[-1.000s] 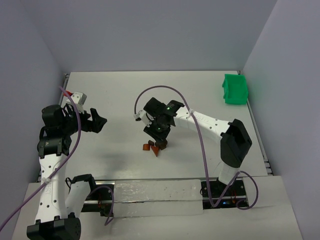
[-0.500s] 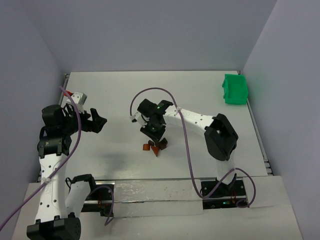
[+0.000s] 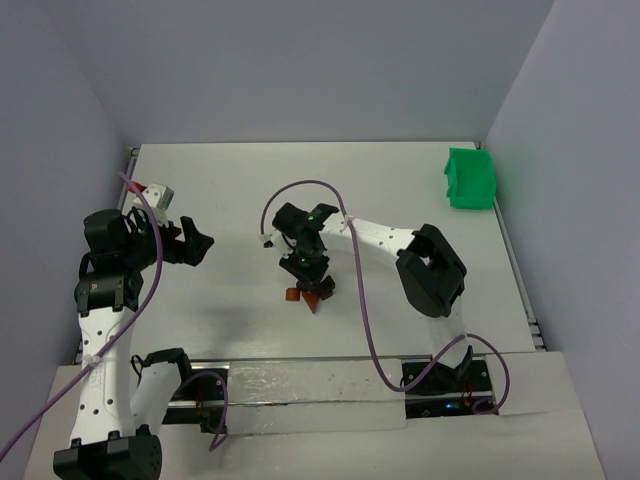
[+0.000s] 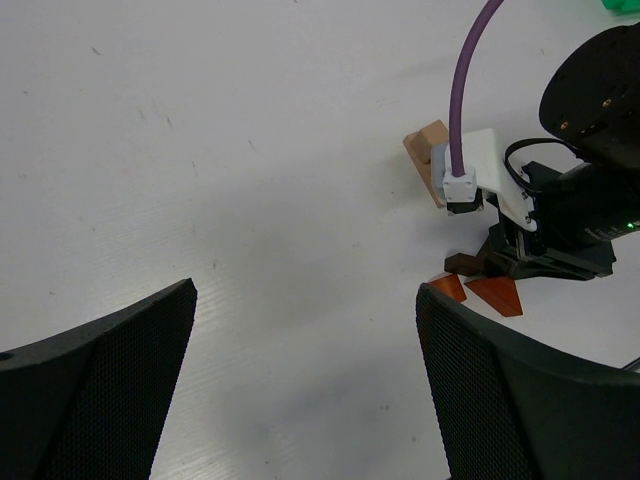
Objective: Build the wood block tower
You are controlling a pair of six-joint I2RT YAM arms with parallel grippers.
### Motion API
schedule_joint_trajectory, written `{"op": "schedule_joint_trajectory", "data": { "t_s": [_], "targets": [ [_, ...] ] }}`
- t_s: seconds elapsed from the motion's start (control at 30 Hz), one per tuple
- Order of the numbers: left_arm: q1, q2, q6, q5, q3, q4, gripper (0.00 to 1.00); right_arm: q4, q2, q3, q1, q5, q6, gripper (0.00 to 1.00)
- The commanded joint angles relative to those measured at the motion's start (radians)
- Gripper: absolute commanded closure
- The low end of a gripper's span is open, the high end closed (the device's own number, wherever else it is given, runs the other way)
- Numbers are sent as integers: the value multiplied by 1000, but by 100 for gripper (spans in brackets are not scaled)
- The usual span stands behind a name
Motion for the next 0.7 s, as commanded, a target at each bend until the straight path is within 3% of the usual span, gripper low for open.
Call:
{"op": "schedule_joint_trajectory", "data": {
  "t_s": [0.0, 0.3, 0.4, 0.53, 0.67],
  "targets": [
    [8, 1, 4, 20, 9, 23, 4, 3, -29, 96, 17, -6, -45, 71],
    [9, 1, 5, 23, 10, 19, 4, -63, 37, 241, 75, 14, -169, 68],
    [7, 3, 7, 23, 12, 18, 4, -94, 86, 296, 89, -3, -219, 59],
    [9, 5, 3, 21, 15, 17, 3, -102, 130, 331, 95, -6, -273, 36],
    [9, 8, 4, 23, 15, 17, 3, -93, 156, 331, 101, 8, -316, 33]
  ]
}}
